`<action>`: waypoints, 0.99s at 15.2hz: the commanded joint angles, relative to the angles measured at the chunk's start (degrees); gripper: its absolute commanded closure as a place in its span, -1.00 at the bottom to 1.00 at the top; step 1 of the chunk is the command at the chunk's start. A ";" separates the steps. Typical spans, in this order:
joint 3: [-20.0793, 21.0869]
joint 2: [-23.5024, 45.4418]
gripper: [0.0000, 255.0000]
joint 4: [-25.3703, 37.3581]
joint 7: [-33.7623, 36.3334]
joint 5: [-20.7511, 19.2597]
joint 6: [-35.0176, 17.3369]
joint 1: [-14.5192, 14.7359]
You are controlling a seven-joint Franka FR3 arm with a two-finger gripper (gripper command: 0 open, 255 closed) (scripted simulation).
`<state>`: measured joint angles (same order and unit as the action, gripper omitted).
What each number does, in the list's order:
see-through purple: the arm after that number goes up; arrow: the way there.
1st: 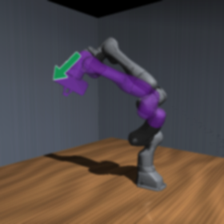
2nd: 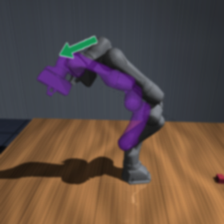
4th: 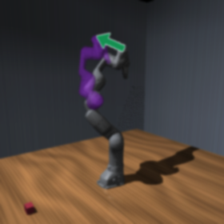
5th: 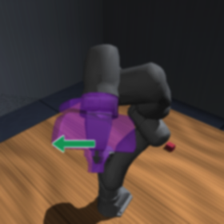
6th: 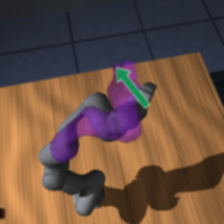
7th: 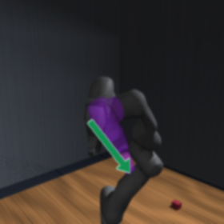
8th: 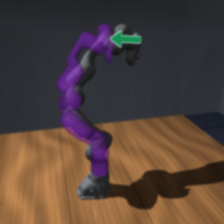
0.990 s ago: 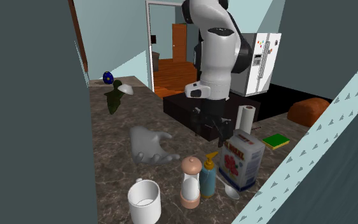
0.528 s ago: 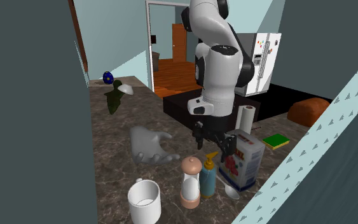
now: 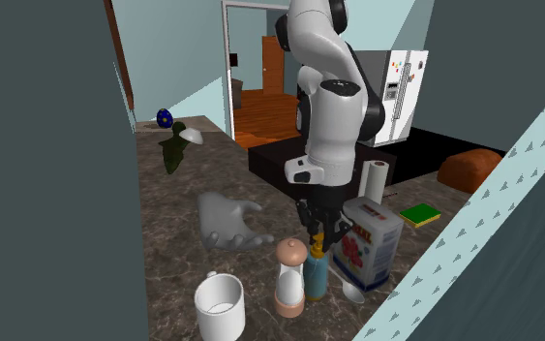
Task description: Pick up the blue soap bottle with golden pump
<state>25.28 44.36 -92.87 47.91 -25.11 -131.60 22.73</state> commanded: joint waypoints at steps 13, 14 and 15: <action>1.44 -3.45 1.00 -0.29 -0.87 1.58 3.14 -0.90; 1.64 -3.93 1.00 -0.28 -1.00 1.82 3.62 -1.02; 1.83 -4.40 1.00 -0.25 -1.14 2.05 4.10 -1.15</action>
<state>26.87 40.57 -93.04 46.95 -23.35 -128.03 21.78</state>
